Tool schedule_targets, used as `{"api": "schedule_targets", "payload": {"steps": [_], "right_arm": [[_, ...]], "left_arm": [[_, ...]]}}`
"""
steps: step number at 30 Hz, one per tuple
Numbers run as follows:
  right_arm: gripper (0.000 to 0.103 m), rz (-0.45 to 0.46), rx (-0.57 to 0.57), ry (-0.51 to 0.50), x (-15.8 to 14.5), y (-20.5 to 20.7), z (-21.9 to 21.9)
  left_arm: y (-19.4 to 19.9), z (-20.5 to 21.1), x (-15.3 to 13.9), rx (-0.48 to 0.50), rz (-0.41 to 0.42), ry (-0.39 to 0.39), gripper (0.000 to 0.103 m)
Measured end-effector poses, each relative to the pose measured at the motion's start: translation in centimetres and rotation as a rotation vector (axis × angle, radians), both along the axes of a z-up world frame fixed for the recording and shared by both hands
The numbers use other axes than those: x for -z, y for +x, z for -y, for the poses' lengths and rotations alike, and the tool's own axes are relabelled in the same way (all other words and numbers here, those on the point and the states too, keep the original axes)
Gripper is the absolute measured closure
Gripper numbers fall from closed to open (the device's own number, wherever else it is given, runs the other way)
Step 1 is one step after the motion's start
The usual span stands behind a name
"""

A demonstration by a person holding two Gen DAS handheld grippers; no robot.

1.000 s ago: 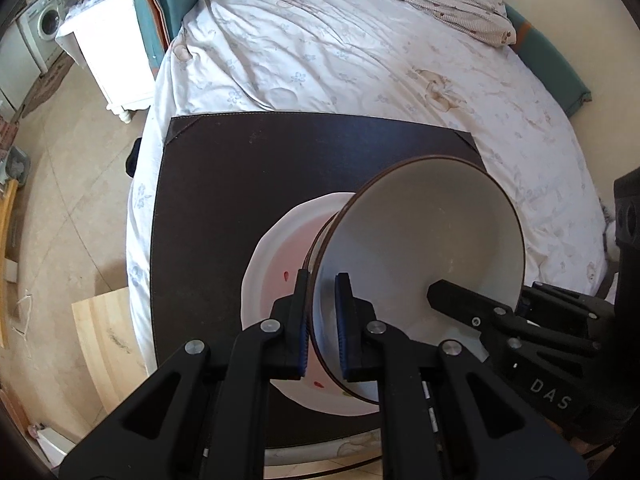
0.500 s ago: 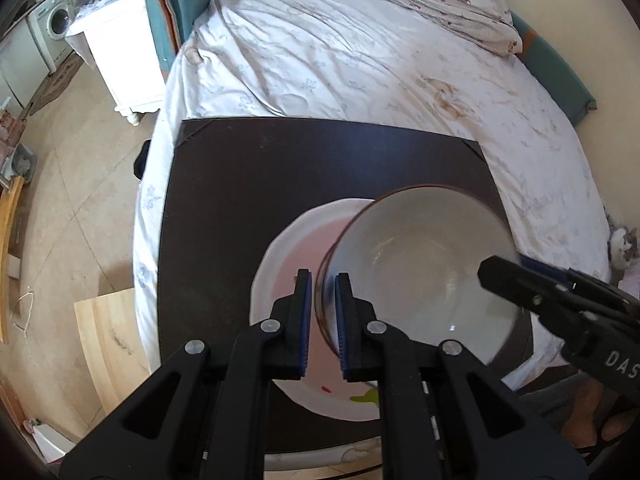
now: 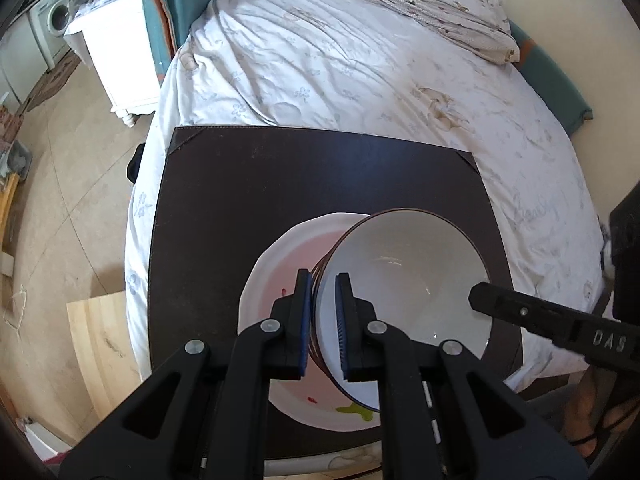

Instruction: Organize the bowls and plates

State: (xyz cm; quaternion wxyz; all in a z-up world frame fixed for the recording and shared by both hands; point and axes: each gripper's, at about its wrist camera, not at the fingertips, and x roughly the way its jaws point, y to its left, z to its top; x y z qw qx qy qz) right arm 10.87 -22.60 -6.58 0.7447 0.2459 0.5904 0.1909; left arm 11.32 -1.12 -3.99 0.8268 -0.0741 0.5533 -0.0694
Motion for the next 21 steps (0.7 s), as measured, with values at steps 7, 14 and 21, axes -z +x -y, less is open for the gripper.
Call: {"api": "schedule_targets", "payload": {"steps": [7,14,21], "right_arm": [[0.088,0.07,-0.022,-0.006,-1.1,-0.4,0.2],[0.04,0.099,0.078,-0.034,-1.0,-0.8,3.8],[0.04,-0.113,0.051,-0.117,5.7,0.1,5.4]], "left_arm": [[-0.4,-1.0,-0.7,-0.029,0.019,-0.03,0.086],[-1.9,-4.8,-1.2,-0.134,0.1,0.029,0.04],[0.0,-10.2,8.0,-0.258,-0.229,-0.169,0.081]]}}
